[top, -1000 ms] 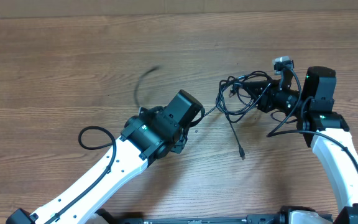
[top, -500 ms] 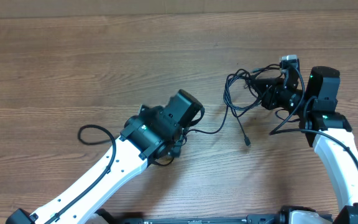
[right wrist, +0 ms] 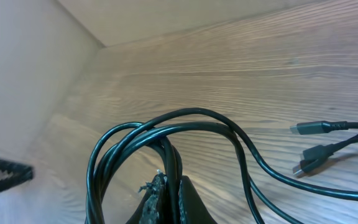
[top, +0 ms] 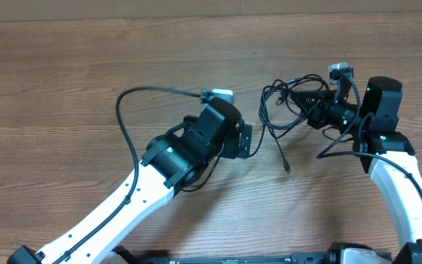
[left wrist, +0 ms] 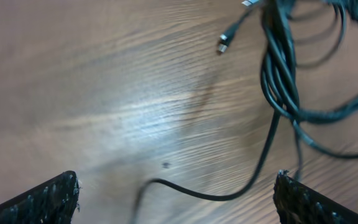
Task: Untangle cables
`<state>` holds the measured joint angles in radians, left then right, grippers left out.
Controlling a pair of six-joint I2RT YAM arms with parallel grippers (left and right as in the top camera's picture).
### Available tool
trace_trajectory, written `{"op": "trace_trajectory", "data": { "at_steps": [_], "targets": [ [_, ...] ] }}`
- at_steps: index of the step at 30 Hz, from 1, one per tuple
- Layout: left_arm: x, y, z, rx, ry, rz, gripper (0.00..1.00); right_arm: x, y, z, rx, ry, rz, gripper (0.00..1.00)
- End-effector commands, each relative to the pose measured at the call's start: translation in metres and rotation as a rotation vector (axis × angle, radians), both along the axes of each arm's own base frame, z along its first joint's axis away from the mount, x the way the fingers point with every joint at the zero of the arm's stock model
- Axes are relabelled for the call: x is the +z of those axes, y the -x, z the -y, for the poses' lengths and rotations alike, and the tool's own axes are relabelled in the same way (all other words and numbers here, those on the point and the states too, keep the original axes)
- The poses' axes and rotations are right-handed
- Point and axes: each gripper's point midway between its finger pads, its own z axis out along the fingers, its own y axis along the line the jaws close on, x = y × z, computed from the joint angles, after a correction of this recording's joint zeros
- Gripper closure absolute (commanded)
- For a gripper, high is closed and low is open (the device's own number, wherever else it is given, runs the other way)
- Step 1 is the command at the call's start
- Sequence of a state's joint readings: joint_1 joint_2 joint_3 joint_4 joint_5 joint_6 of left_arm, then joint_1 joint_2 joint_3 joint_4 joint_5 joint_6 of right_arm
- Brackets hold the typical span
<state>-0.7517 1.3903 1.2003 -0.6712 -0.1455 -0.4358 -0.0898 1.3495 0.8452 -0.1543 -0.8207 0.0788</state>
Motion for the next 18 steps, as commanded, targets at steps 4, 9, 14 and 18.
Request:
{"op": "trace_trajectory", "data": {
  "at_steps": [4, 9, 14, 18],
  "targets": [
    [0.018, -0.009, 0.006, -0.34, -0.228, 0.225, 0.0, 0.024, 0.018, -0.021, 0.15, -0.13, 0.007, 0.96],
    [0.025, -0.015, 0.011, -0.533, -0.377, 0.362, 0.0, 0.031, 0.029, -0.029, 0.208, -0.2, -0.024, 0.96],
    [0.027, -0.016, 0.012, -0.654, -0.481, 0.432, 0.0, 0.036, 0.036, -0.034, 0.254, -0.242, -0.039, 0.96],
    [0.036, -0.021, 0.017, -0.663, -0.485, 0.487, 0.0, 0.042, 0.046, -0.039, 0.316, -0.28, -0.038, 0.96]
  ]
}}
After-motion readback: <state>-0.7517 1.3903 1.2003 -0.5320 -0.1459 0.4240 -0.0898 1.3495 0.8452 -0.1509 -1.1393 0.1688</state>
